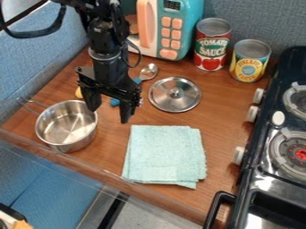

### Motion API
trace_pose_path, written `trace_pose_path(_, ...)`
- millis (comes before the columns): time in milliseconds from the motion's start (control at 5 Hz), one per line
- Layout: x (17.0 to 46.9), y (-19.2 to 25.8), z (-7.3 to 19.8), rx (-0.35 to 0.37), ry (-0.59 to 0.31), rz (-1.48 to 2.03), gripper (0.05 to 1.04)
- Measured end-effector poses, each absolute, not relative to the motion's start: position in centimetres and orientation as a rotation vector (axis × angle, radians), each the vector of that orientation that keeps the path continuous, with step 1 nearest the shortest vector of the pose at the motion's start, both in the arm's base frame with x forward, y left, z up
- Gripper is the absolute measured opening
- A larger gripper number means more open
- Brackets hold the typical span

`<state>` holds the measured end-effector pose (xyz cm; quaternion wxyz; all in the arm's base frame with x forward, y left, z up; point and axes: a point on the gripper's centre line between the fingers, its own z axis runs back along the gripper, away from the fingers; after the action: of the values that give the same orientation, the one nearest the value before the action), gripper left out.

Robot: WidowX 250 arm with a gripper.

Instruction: Move the lid over the silver pot

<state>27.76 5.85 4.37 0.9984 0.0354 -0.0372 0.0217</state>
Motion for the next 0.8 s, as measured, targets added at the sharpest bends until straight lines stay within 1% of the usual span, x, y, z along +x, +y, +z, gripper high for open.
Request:
trace_pose_path(200,27.5,5.7,3.4,0.061,-0.040,0.043,1.001)
trace_pose_path(400,31.2,4.3,2.8,0.023,-0.074,-0.019,1.001)
trace_pose_path(800,38.1,1.7,1.3,-0.044,-0.093,-0.050,1.001)
